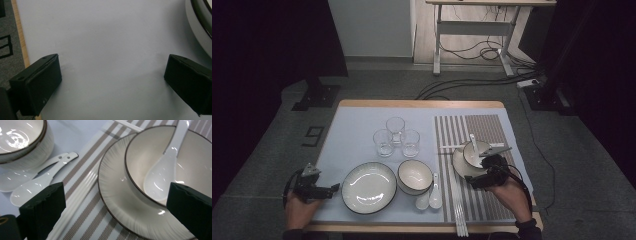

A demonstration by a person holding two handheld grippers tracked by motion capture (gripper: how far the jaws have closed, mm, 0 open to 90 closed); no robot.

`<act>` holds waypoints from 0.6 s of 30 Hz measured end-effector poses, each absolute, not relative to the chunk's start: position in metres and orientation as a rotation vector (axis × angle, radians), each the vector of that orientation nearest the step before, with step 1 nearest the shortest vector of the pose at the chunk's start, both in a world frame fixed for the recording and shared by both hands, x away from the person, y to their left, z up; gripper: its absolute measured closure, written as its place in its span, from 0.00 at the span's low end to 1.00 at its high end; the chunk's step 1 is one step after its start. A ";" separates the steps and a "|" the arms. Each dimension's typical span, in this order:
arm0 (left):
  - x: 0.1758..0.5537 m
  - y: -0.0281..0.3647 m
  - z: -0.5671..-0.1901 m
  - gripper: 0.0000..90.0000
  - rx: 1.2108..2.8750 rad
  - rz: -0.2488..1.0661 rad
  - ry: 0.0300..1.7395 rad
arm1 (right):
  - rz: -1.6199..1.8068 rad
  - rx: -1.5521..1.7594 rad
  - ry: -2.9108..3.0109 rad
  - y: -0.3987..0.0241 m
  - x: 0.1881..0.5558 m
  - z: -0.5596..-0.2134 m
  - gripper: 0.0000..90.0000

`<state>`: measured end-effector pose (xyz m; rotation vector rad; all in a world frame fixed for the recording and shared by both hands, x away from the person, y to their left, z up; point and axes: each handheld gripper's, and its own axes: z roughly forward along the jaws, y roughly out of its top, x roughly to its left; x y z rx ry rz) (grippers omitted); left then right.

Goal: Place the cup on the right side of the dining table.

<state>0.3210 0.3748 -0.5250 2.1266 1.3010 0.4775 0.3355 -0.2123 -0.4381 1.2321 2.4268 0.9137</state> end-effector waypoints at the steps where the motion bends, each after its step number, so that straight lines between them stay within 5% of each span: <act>1: 0.321 0.375 -0.525 0.01 2.127 0.477 1.301 | 0.912 1.233 2.426 -0.210 0.337 -0.437 0.00; 18: 0.321 0.375 -0.525 0.01 2.124 0.479 1.300 | 0.891 1.168 2.506 -0.181 0.363 -0.434 0.00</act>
